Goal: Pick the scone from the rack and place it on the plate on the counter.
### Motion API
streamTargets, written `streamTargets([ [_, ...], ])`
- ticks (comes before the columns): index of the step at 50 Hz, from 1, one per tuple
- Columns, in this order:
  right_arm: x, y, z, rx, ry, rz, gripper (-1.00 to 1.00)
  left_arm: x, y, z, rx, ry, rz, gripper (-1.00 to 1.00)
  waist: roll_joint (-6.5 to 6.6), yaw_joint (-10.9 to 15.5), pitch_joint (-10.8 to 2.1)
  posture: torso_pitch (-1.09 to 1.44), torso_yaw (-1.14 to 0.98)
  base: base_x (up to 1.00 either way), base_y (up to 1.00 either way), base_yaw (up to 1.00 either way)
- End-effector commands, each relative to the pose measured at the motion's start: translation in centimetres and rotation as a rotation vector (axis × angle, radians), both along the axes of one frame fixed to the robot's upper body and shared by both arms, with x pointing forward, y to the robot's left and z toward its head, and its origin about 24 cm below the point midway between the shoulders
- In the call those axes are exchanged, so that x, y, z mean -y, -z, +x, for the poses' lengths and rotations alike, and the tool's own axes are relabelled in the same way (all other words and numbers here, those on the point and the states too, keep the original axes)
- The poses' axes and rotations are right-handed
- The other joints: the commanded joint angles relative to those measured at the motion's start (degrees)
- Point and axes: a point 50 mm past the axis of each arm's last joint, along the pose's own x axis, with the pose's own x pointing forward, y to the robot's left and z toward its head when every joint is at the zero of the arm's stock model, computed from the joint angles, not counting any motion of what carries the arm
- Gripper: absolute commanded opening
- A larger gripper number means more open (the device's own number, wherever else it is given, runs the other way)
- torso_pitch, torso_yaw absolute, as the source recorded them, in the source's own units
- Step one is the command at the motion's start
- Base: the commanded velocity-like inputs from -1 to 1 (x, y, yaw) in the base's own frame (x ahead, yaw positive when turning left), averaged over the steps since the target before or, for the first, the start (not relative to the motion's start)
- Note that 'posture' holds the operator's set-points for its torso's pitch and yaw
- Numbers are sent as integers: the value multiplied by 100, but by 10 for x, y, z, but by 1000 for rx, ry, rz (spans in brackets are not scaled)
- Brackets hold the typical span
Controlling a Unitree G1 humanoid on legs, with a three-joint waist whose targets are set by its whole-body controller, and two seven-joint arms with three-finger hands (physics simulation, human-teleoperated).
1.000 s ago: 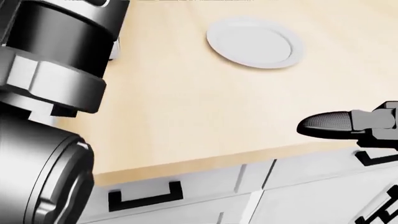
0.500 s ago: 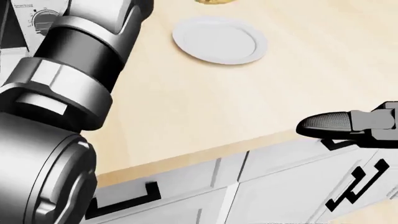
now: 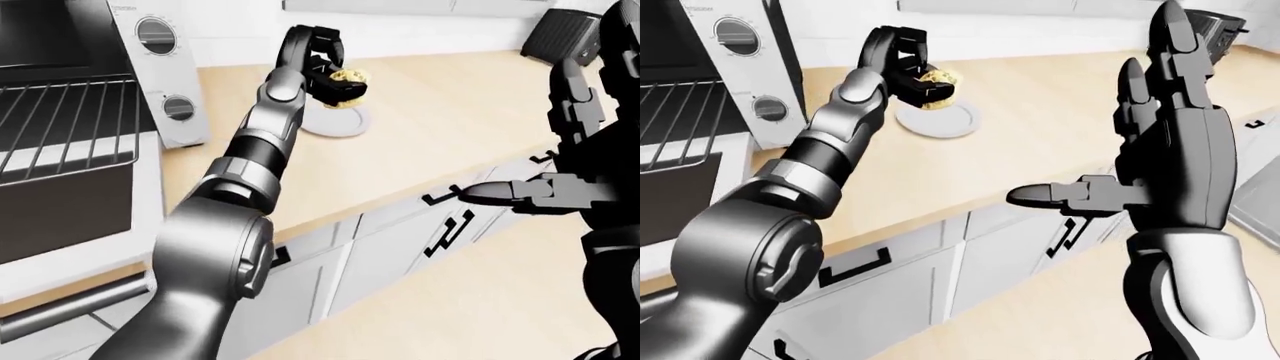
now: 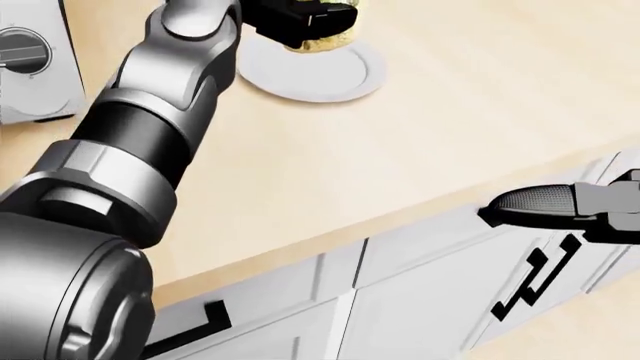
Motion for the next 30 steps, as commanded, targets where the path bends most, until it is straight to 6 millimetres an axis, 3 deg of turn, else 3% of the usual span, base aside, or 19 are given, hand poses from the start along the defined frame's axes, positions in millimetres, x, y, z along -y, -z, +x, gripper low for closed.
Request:
streamTargets([
  [1,1,-7,-4,60,13,-6,100,3,-37,-5,147,11,-36,-100,5,-8,-157,0,-65,0,0,0],
  [19,3,-9,-5,60,22,-8,100,-10,-36,-3,162,-108,-79,-100,25,-128,-176,0,-67,0,0,0],
  [30,4,-9,-7,60,24,-7,100,-39,-38,0,172,-240,-87,-100,39,-301,-157,0,-72,0,0,0],
])
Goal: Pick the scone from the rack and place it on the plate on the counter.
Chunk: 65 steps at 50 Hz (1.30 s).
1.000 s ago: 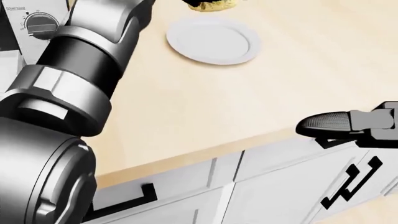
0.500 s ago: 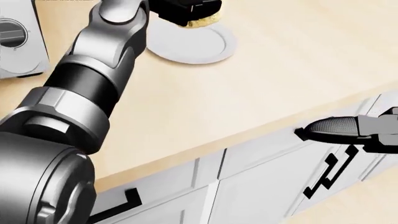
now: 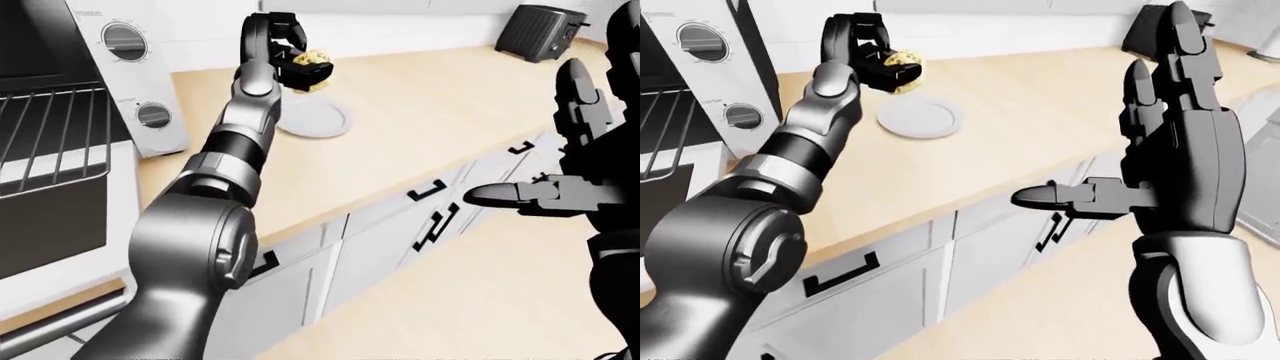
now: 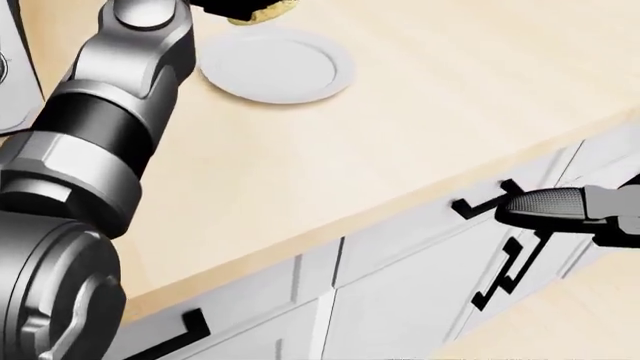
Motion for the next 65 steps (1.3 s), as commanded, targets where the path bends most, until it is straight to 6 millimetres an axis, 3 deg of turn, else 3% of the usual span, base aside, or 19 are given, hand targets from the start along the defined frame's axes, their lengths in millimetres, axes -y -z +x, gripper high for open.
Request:
streamTargets([
  [1,0,-9,-4,64,10,-6,100,0,-29,-4,109,-2,-10,-100,1,-21,-133,0,-73,0,0,0],
  [47,-3,-16,-6,67,6,-17,100,-61,-14,-2,51,-241,-57,-100,20,-977,-110,0,-95,0,0,0],
  [65,-5,-17,-4,66,6,-22,100,-76,-9,-2,41,-292,-10,-100,55,-1172,-117,0,-95,0,0,0],
])
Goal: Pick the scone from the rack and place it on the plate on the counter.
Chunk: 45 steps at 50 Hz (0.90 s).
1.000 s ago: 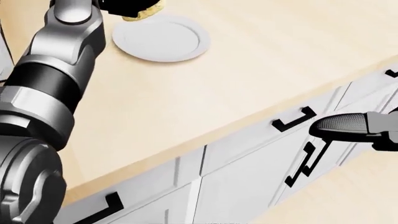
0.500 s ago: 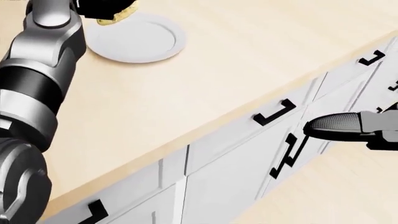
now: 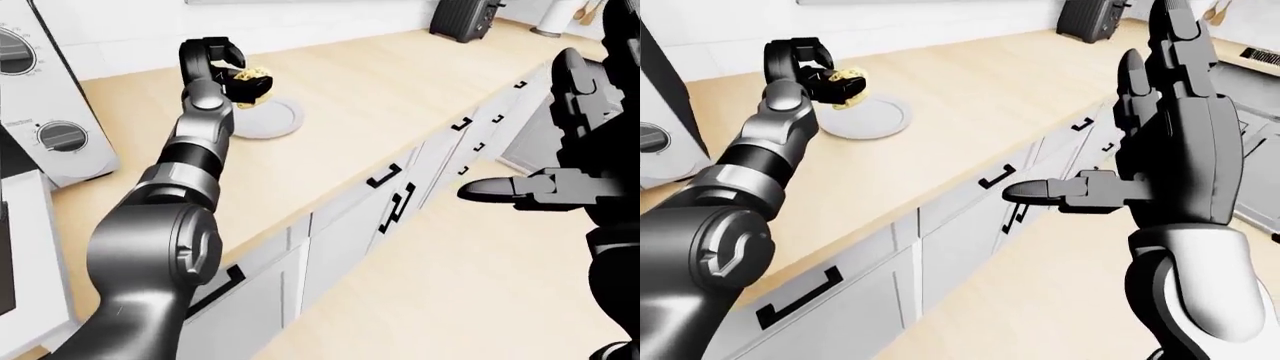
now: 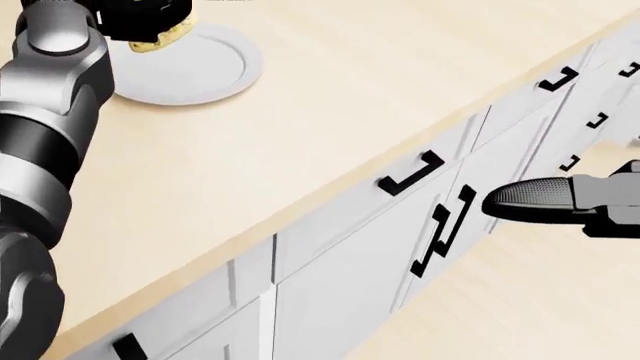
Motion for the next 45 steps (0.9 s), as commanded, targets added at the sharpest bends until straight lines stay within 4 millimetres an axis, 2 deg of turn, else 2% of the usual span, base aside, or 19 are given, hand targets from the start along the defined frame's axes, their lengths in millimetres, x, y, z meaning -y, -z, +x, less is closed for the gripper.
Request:
streamTargets([
  [1,3,-10,-4,62,22,-9,100,2,-35,-2,124,1,8,-100,26,-9,-154,0,-95,0,0,0],
  [18,5,-7,-5,60,26,-9,100,0,-40,-3,133,7,21,-100,52,-58,-119,2,-95,0,0,0],
  [40,6,-6,-8,59,28,-5,100,3,-44,-3,135,26,35,-100,52,-50,109,9,-95,0,0,0],
  [45,6,-7,-8,61,30,-5,100,4,-49,-4,156,22,79,-100,48,-44,166,10,-95,0,0,0],
])
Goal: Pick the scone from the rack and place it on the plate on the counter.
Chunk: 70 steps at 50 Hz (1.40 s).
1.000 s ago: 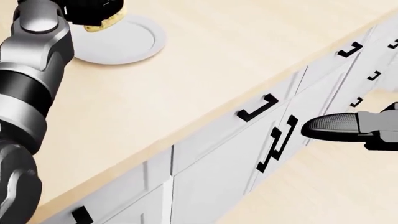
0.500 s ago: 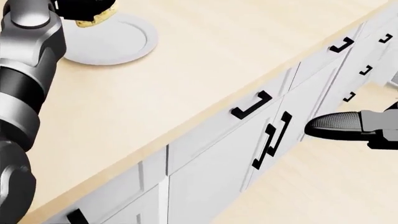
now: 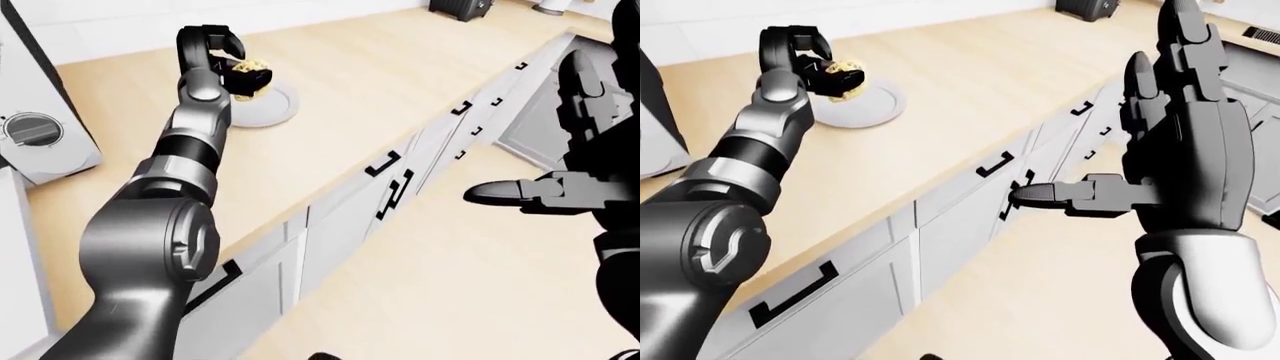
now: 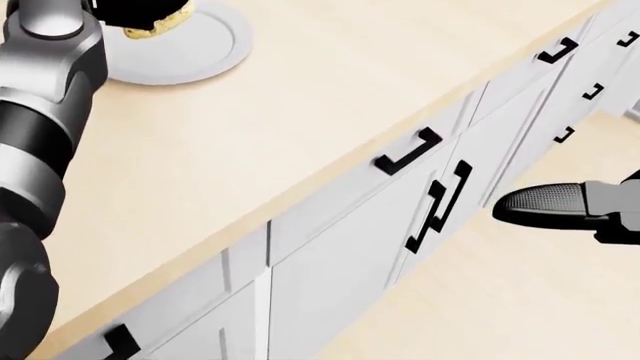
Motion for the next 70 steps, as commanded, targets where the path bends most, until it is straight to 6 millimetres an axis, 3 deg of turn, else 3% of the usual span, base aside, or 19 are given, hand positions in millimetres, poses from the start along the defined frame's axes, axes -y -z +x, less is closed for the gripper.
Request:
streamTargets([
  [1,2,-9,-4,61,20,-7,100,4,-35,-4,132,9,22,-100,24,-3,-171,10,-95,0,0,0],
  [13,4,-9,-5,61,27,-7,100,15,-36,-5,214,21,108,-100,15,26,-159,10,-95,0,0,0],
  [26,6,-8,-8,56,36,-10,100,17,-22,-3,178,22,131,-100,4,32,-151,11,-95,0,0,0],
  [52,7,-8,-11,59,37,-7,100,16,-26,-4,200,9,156,-100,-38,94,185,20,-95,0,0,0],
  [70,7,-6,-9,55,41,-7,100,18,-33,-7,278,-1,168,-100,-43,125,198,20,-95,0,0,0],
])
